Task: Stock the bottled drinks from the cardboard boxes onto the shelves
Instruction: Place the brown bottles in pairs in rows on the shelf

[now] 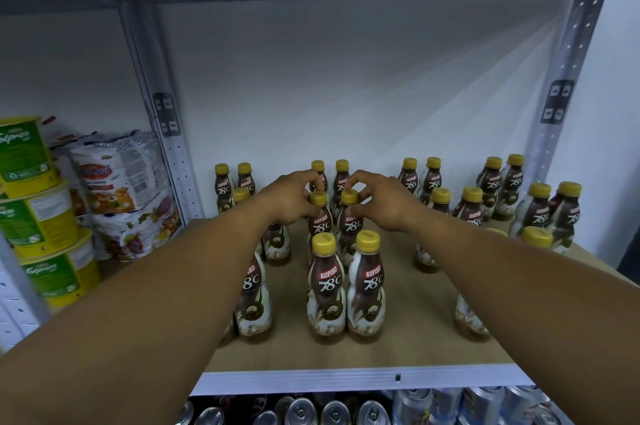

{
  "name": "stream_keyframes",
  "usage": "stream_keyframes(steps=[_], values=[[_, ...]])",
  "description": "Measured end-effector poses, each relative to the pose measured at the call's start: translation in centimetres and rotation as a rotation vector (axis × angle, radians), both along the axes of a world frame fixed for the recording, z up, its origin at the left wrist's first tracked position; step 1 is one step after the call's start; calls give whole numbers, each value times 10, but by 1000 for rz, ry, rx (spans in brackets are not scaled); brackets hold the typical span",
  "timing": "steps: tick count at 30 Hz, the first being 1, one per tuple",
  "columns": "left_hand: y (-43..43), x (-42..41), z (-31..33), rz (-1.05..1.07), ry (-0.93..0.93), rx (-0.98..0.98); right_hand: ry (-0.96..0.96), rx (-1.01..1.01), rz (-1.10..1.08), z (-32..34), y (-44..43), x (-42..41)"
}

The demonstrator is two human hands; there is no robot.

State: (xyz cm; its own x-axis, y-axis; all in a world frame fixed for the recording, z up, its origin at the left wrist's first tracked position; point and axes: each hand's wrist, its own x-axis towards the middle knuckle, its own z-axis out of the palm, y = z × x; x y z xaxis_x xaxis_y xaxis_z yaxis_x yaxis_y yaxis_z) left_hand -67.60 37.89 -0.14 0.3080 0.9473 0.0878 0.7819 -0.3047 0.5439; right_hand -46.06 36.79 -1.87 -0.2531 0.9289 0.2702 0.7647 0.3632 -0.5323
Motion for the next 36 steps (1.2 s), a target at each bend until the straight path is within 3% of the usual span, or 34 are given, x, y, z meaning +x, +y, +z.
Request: stream_keyframes(steps=[13,27,36], values=[[-3,2,7,-18,98,18,7,-34,-4,5,-1,-1],[-61,-44,44,-45,43,96,-27,23,-37,53,-49,0],[-118,-113,52,-50,-57,168,-141,-13,157,88,-110,-54]])
